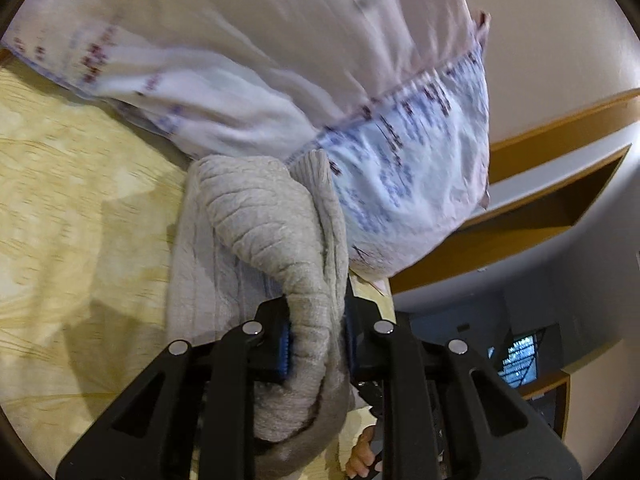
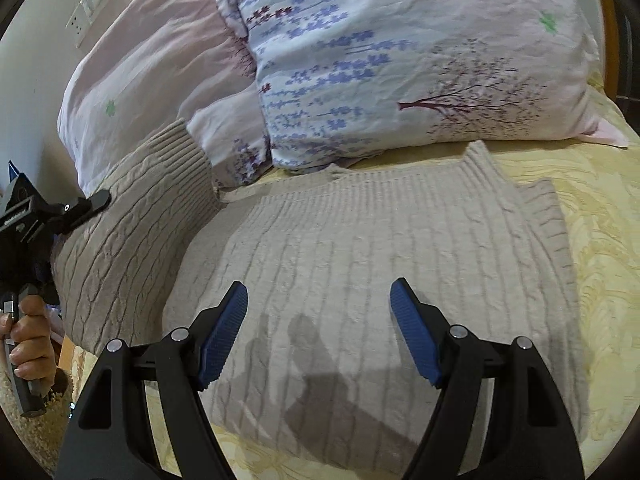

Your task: Fold small clothes

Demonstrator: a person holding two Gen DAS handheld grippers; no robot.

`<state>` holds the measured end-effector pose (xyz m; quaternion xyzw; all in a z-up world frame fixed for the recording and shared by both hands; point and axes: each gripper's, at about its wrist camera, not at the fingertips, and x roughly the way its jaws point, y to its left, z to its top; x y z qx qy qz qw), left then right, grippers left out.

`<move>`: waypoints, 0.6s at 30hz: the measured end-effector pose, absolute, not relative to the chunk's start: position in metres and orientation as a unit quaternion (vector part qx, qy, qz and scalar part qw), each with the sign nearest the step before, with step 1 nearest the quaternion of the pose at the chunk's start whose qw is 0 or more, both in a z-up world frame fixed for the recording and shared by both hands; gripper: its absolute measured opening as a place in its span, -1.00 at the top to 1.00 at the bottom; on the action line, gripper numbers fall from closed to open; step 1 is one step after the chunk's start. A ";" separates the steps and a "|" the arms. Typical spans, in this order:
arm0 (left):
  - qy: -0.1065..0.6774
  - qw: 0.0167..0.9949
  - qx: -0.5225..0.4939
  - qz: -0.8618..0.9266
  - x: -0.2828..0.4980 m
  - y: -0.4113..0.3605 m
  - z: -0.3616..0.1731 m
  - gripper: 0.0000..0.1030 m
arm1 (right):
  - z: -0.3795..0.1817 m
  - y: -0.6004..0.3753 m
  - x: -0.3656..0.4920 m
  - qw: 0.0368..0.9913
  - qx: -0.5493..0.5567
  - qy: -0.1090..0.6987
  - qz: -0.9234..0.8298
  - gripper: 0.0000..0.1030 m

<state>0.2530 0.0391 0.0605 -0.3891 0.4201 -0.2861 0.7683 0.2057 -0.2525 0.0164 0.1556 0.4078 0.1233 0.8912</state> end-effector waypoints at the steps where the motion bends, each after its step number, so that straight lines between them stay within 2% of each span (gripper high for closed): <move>1: 0.421 0.767 -0.389 -0.290 0.253 0.033 0.061 0.63 | 0.016 -0.255 0.203 0.892 0.157 0.407 0.122 -0.47; 8: 0.428 0.752 -0.391 -0.314 0.260 -0.008 0.056 0.63 | 0.022 -0.281 0.189 0.898 0.172 0.390 0.111 -0.47; 14: 0.465 0.731 -0.376 -0.327 0.262 -0.063 0.032 0.62 | 0.024 -0.309 0.182 0.900 0.189 0.383 0.095 -0.47; 18: 0.502 0.712 -0.358 -0.337 0.264 -0.097 0.014 0.50 | 0.023 -0.327 0.180 0.894 0.209 0.386 0.092 -0.47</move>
